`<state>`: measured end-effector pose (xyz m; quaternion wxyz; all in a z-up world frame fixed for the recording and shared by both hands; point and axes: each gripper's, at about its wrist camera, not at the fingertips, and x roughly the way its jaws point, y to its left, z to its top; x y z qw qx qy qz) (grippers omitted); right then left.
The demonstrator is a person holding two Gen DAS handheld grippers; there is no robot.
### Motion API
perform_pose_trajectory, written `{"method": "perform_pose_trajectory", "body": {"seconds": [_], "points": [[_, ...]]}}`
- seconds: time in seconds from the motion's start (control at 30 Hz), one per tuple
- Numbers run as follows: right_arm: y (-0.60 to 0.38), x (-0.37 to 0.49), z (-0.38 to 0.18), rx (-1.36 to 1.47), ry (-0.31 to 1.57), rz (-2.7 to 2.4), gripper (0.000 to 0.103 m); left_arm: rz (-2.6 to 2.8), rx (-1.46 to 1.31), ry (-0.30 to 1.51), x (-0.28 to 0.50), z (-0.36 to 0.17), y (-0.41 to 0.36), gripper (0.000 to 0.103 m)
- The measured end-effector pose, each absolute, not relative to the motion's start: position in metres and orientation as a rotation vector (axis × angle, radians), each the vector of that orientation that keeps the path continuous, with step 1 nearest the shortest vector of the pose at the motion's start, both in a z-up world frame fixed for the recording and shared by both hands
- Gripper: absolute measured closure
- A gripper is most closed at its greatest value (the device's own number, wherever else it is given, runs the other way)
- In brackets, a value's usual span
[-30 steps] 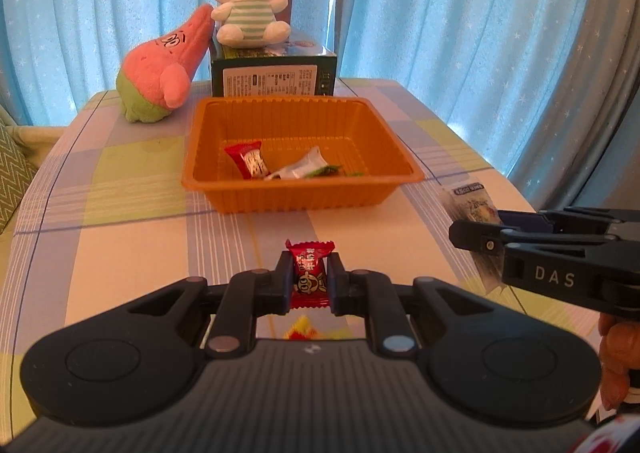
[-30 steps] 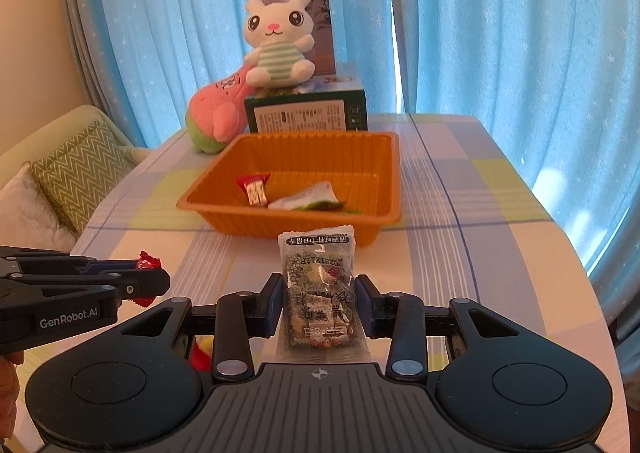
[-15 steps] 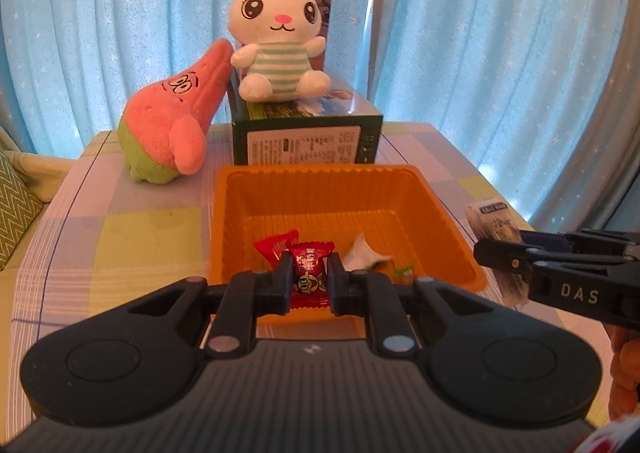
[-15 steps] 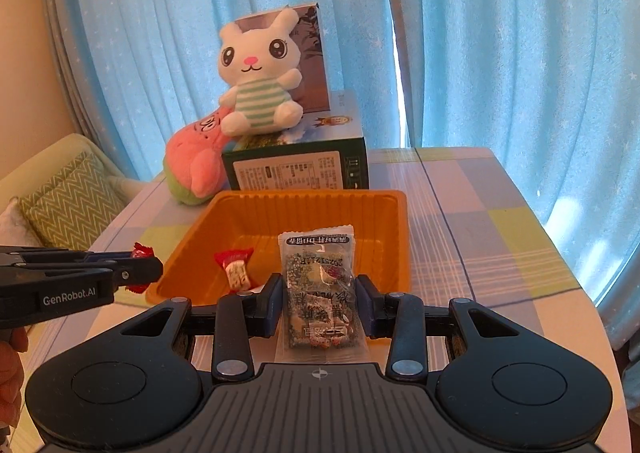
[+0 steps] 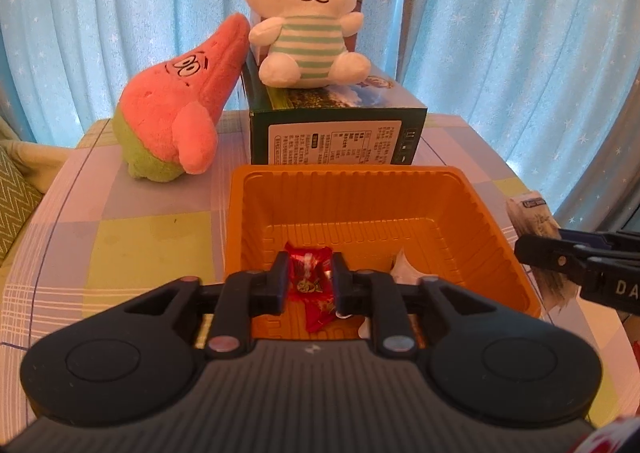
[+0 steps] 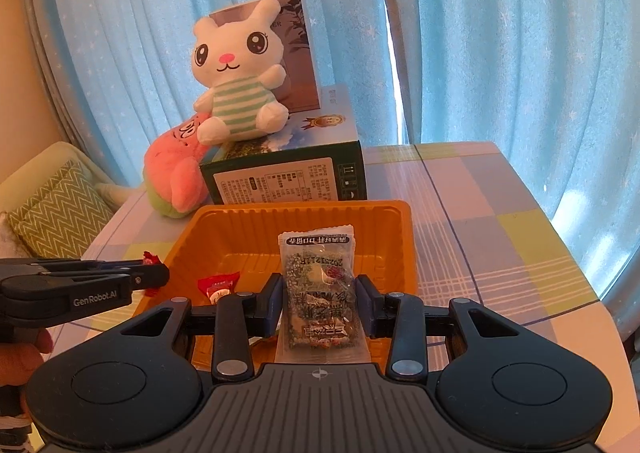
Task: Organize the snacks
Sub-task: 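Open left tool over basket while right tool releases the clear packet, then move both open tools back from the basket to the remaining red snacks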
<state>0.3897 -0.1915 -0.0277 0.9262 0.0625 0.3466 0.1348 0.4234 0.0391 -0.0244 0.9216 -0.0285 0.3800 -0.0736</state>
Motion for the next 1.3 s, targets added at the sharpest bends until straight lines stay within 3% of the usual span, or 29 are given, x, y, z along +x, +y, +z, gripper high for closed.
{"method": "perform_pose_trajectory", "body": {"seconds": [0.07,0.1,0.7,0.77,0.83,1.3], "points": [[-0.193,0.39,-0.03,0.134,0.716,0.275,0.064,-0.151,-0.074,0.771,0.423,-0.025,0.042,0.038],[-0.194,0.391,-0.031,0.14,0.719,0.273,0.064,-0.15,-0.072,0.765,0.421,-0.025,0.043,0.034],[-0.2,0.405,-0.044,0.222,0.743,0.247,0.064,-0.092,-0.059,0.685,0.38,-0.022,0.056,0.025],[-0.203,0.408,-0.047,0.255,0.74,0.251,0.058,-0.086,-0.065,0.685,0.375,-0.022,0.058,0.022],[-0.209,0.405,-0.045,0.286,0.718,0.238,0.035,-0.087,-0.085,0.684,0.37,-0.021,0.06,0.02],[-0.235,0.308,-0.026,0.301,0.715,0.191,0.034,-0.062,-0.117,0.701,0.291,-0.012,0.057,0.017]]}}
